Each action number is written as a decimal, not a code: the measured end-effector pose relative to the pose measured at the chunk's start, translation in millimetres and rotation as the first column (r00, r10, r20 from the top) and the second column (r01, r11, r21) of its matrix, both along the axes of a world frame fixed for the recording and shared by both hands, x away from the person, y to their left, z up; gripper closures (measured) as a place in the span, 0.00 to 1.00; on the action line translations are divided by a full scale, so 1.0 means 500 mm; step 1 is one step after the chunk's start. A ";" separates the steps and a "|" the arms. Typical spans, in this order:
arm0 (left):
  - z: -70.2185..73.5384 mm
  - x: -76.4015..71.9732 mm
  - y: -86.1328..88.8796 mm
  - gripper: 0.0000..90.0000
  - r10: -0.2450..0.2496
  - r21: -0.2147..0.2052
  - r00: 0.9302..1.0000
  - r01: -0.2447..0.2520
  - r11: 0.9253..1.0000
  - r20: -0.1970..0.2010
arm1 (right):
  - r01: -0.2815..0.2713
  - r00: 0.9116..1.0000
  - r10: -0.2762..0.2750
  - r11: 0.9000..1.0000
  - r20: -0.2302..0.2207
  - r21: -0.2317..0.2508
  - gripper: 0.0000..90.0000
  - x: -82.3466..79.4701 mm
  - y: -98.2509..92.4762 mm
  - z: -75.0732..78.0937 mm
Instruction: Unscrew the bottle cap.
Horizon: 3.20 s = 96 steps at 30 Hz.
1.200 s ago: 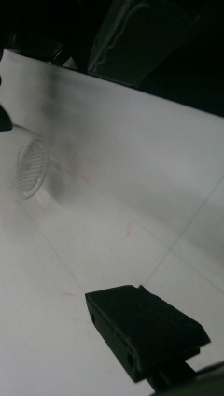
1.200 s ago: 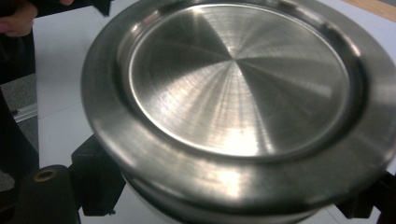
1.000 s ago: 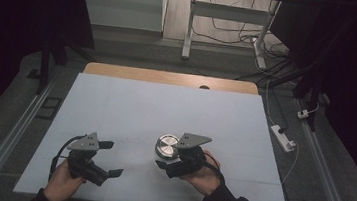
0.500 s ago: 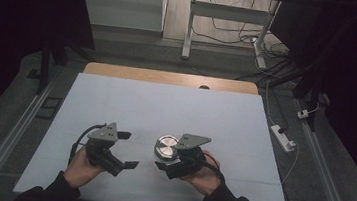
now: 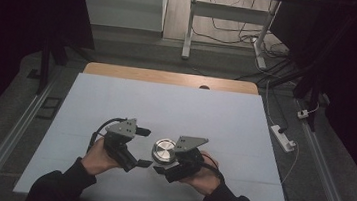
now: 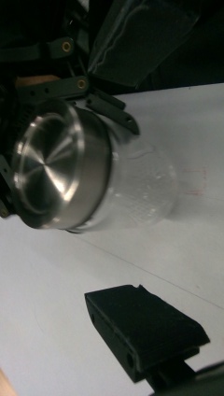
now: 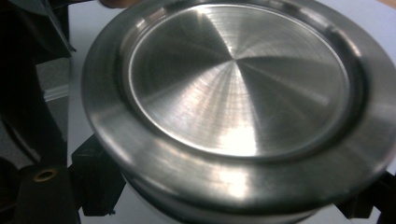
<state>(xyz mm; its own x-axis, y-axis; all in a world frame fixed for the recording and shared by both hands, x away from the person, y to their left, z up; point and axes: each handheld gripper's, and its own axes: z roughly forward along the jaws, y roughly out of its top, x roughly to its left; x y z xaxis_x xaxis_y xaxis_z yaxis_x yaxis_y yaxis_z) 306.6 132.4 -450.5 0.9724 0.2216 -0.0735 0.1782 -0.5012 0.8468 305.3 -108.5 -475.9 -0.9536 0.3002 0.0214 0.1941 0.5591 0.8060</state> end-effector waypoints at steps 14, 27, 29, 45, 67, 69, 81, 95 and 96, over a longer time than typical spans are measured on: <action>0.000 0.020 -0.048 0.12 -0.251 0.011 0.968 0.251 0.968 0.000 | -0.179 0.984 0.179 0.983 -0.009 -0.029 0.16 -0.016 0.011 -0.004; 0.015 -0.007 -0.067 0.23 -0.003 0.004 0.998 0.003 1.000 0.058 | -0.021 1.000 0.021 1.000 -0.002 -0.018 0.16 -0.010 0.007 0.007; 0.016 -0.012 -0.074 0.23 0.054 0.011 0.996 -0.055 0.998 0.065 | 0.019 1.000 -0.019 1.000 0.003 -0.018 0.16 -0.007 0.006 0.007; 0.040 0.004 -0.036 0.03 0.059 -0.014 0.998 -0.059 0.998 0.004 | 0.080 0.997 -0.080 0.997 -0.011 0.006 0.16 0.011 -0.010 0.006; 0.016 -0.002 -0.046 0.23 -0.147 -0.009 0.989 0.147 0.989 0.023 | -0.125 0.992 0.124 0.992 -0.016 -0.024 0.16 -0.022 0.014 0.007; 0.017 -0.005 -0.053 0.23 -0.084 -0.005 0.996 0.084 0.996 0.023 | -0.075 0.997 0.075 0.997 -0.012 -0.031 0.16 -0.018 0.013 0.008; 0.018 -0.009 -0.088 0.08 0.172 -0.043 0.985 -0.172 0.984 -0.009 | 0.145 0.989 -0.144 0.989 0.037 -0.037 0.16 0.000 0.002 0.006; 0.027 0.014 -0.010 0.08 -0.176 -0.053 0.984 0.174 0.983 -0.033 | -0.106 0.994 0.106 0.994 -0.034 0.004 0.16 -0.015 0.010 0.008; 0.025 0.012 -0.014 0.08 -0.191 -0.044 0.981 0.189 0.981 -0.037 | -0.124 0.992 0.124 0.992 -0.032 0.001 0.16 -0.018 0.013 0.007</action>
<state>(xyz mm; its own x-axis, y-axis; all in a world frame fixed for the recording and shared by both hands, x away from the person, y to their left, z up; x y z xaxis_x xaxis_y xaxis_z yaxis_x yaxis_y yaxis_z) 312.7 125.2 -437.9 0.9925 0.0294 -0.1189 0.1178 -0.4946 0.8611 296.2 -102.1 -472.2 -0.9823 0.1796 0.0528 0.1492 0.5810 0.8001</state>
